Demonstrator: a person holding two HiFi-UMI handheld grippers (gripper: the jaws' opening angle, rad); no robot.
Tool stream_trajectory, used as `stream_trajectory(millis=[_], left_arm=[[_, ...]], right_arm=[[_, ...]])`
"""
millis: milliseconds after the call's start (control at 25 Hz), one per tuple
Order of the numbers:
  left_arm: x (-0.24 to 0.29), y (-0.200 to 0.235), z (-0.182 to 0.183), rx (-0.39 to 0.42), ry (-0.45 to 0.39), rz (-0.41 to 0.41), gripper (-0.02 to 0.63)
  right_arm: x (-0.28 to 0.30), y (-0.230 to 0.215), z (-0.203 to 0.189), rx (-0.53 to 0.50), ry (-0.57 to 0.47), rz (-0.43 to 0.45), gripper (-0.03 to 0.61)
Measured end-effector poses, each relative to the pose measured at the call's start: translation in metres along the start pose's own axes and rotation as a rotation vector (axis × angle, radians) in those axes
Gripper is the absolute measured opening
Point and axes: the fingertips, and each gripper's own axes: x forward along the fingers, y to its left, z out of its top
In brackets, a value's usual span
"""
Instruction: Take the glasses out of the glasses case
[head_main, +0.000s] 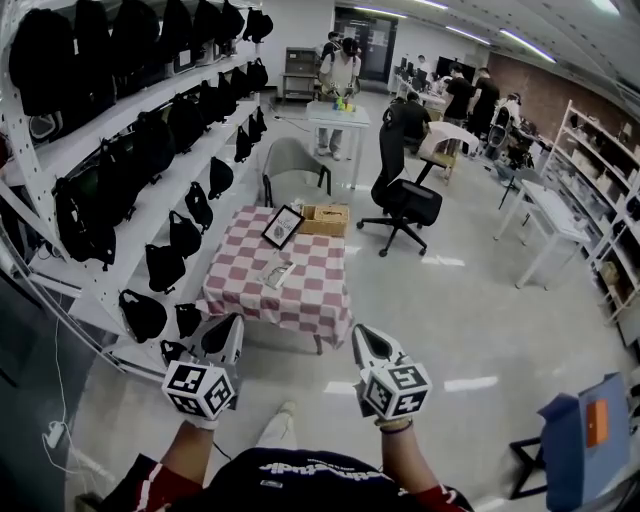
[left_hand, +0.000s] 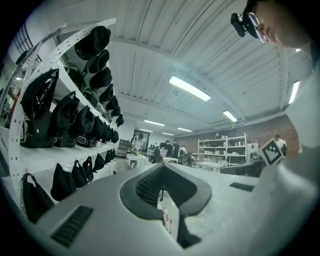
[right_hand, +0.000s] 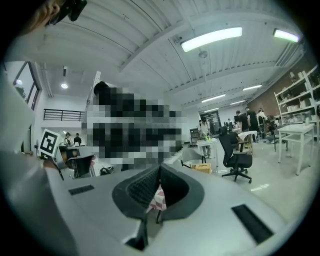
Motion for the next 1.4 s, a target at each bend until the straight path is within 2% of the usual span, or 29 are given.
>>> stream_trajectory(millis=[240,600,960,1400], left_arm=[[0.013,0.015,-0.002,-0.023,0.005,0.019,0.006],[0.056,0.034,0.002,-0.053,-0.013,0.004,0.008],[0.1,0.082,0.012,-0.056,-0.037,0.034,0.006],[0.161,0.125,0.019,-0.031,-0.033,0.008,0.008]], right_arm=[[0.016,-0.001,0.005,-0.023,0.03,0.023,-0.005],[0.05,-0.017,0.019,-0.071,0.065,0.026,-0.003],[0.103,-0.037,0.028,-0.107,0.097,0.021,-0.002],[0.171,-0.05,0.036,-0.12,0.11,0.018,0.0]])
